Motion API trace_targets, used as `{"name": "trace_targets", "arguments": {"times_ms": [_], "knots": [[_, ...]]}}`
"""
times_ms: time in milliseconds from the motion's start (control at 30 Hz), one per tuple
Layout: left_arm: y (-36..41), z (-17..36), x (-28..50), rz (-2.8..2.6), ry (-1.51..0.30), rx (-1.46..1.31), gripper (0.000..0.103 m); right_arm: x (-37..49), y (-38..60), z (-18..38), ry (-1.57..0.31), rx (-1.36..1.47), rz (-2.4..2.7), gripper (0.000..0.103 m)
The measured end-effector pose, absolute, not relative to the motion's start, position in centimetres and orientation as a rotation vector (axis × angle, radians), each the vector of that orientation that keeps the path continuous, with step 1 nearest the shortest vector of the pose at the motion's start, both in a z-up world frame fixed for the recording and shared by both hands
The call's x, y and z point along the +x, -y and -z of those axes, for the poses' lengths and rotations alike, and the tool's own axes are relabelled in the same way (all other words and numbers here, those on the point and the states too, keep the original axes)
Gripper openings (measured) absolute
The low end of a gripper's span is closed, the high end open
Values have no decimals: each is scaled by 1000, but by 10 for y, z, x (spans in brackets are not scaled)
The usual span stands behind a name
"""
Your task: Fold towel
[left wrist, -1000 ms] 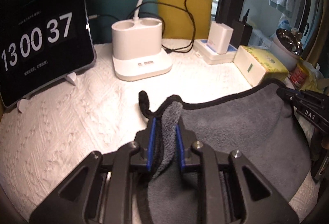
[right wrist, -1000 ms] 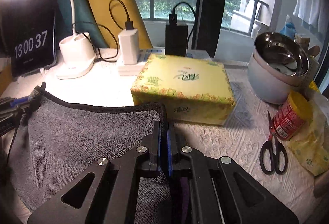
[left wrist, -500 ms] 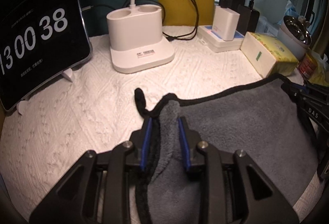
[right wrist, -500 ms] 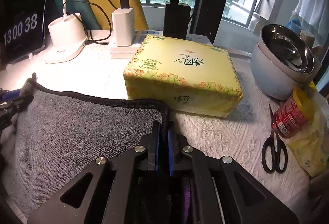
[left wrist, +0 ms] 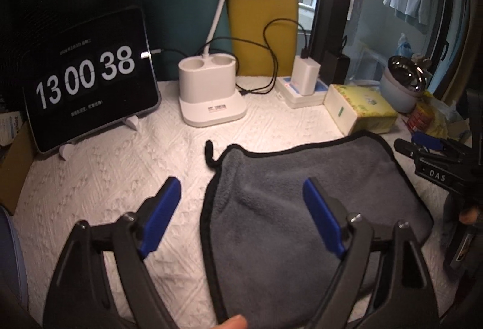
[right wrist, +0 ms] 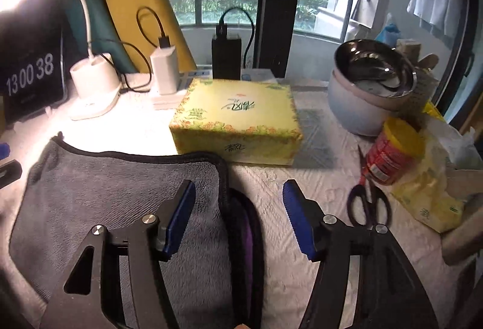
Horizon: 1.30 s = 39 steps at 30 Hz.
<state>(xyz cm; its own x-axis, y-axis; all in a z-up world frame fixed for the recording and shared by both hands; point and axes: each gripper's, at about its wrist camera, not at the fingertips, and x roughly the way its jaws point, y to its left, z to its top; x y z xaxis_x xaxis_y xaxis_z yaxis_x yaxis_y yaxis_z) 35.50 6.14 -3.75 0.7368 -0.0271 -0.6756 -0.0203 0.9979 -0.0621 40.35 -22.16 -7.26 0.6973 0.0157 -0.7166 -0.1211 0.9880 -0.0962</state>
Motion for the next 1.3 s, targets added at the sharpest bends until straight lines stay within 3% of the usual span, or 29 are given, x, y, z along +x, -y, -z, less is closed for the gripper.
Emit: {"name": "trace_targets", "arguments": {"times_ms": [700,1300], "knots": [[-38,-45,183,65,-470,-130,85,237,215,-11,-589,-134,-143,64],[-10,-40,79,62,-362,-78,85,114,222,-46,-483,-87,-127,64]]}}
